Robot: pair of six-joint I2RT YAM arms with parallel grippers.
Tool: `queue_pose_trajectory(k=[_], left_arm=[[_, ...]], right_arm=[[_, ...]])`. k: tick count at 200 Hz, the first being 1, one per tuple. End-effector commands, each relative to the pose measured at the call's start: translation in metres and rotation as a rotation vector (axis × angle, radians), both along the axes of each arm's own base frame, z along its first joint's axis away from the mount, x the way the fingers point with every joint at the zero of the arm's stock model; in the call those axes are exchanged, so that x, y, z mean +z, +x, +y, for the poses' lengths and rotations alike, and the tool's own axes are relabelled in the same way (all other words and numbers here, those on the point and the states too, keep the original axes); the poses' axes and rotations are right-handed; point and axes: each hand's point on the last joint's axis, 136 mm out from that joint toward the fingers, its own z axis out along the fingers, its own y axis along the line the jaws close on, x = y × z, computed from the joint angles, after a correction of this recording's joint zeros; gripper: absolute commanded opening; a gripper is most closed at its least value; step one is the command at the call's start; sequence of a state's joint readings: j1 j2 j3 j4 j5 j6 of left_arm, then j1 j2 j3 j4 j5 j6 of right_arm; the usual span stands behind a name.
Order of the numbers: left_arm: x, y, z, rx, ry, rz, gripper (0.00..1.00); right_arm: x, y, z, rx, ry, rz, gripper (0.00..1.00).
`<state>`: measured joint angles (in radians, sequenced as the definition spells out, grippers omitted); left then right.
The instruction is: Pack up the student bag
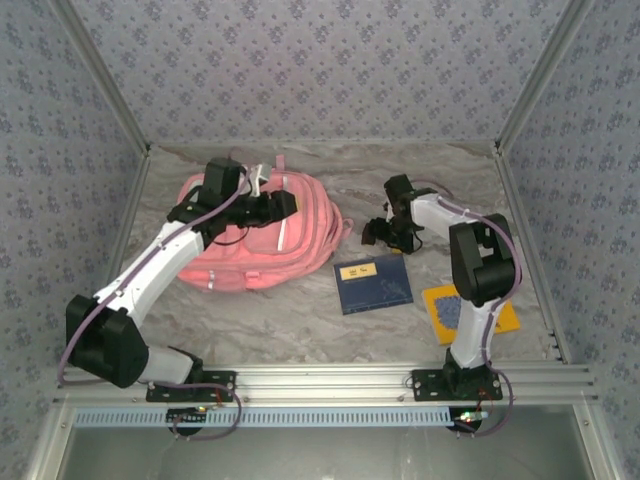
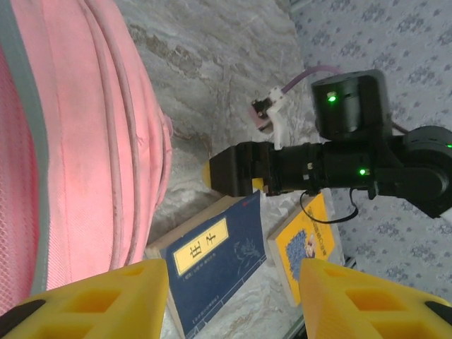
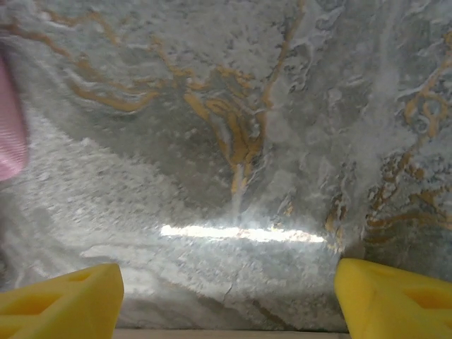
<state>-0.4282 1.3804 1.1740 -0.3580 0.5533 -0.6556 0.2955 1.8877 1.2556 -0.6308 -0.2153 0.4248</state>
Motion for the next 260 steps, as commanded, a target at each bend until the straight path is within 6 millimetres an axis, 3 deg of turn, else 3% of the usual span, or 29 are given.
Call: queue_pose_trajectory(k=[1, 74, 100, 119, 159, 175, 188, 212, 260], left_arm=[[0.012, -0.005, -0.007, -0.043, 0.012, -0.031, 0.51], [0.021, -0.015, -0.005, -0.044, 0.048, -0.036, 0.52], [0.012, -0.028, -0.001, -0.044, 0.086, -0.026, 0.52], [0.001, -0.041, -0.001, -0.049, 0.099, -0.008, 0.52], [-0.008, -0.062, -0.001, -0.067, 0.130, 0.007, 0.52], [-0.005, -0.074, -0.003, -0.096, 0.154, -0.007, 0.50], [-0.003, -0.083, -0.007, -0.123, 0.187, -0.022, 0.50], [-0.006, -0.091, -0.008, -0.142, 0.250, -0.042, 0.50], [-0.007, -0.089, 0.002, -0.099, 0.275, -0.063, 0.50]], right_arm=[[0.000, -0.033, -0.006, -0.004, 0.003, 0.028, 0.81], [-0.003, -0.138, 0.021, 0.104, -0.004, 0.066, 0.82], [0.001, -0.158, 0.030, 0.129, 0.014, 0.014, 0.83], [0.003, -0.162, 0.026, 0.113, 0.024, -0.019, 0.85], [0.037, -0.130, 0.023, 0.173, -0.031, -0.207, 0.87], [0.054, -0.130, 0.033, 0.260, -0.065, -0.253, 0.84], [0.062, -0.143, 0.044, 0.379, -0.090, -0.257, 0.80], [0.068, -0.170, 0.061, 0.532, -0.101, -0.256, 0.63], [0.042, -0.239, 0.083, 0.750, -0.081, -0.134, 0.41]])
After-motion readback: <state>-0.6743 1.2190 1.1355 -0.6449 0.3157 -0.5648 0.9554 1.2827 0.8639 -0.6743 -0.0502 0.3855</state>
